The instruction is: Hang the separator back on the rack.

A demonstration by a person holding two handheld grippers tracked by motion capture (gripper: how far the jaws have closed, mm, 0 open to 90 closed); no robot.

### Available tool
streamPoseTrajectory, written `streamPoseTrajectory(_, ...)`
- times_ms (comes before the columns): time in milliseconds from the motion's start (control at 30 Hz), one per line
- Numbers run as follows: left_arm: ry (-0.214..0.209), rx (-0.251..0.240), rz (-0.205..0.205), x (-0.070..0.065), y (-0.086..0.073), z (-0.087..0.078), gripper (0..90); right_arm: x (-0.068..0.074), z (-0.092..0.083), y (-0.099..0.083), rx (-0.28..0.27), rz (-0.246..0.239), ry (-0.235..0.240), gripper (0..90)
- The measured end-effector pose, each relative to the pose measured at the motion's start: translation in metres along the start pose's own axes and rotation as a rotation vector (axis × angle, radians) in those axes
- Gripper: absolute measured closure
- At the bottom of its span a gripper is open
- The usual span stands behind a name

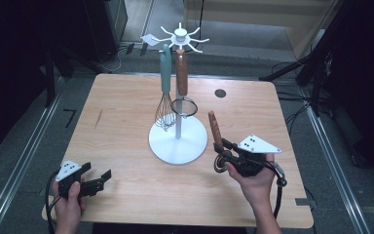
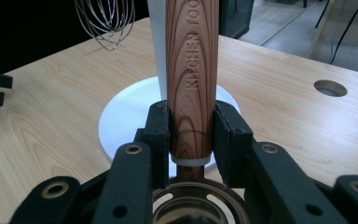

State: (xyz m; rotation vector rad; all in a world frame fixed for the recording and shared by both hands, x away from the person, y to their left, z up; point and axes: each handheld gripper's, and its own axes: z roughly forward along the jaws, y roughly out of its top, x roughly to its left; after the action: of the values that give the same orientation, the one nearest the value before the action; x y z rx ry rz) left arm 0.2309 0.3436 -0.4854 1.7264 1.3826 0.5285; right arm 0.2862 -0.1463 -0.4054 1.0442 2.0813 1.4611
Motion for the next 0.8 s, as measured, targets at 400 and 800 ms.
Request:
streamPoseTrajectory(400,0.005,-0.004,0.005,-0.001,0.000,-0.001,11.4,0.004,-0.006,0.007,-0.040,0.007,0.000,70.5)
streamPoseTrajectory(800,0.035,-0.033,0.018,-0.002,0.000,-0.001,11.1,0.008,-0.019,0.016,-0.099,0.020,0.022,70.5)
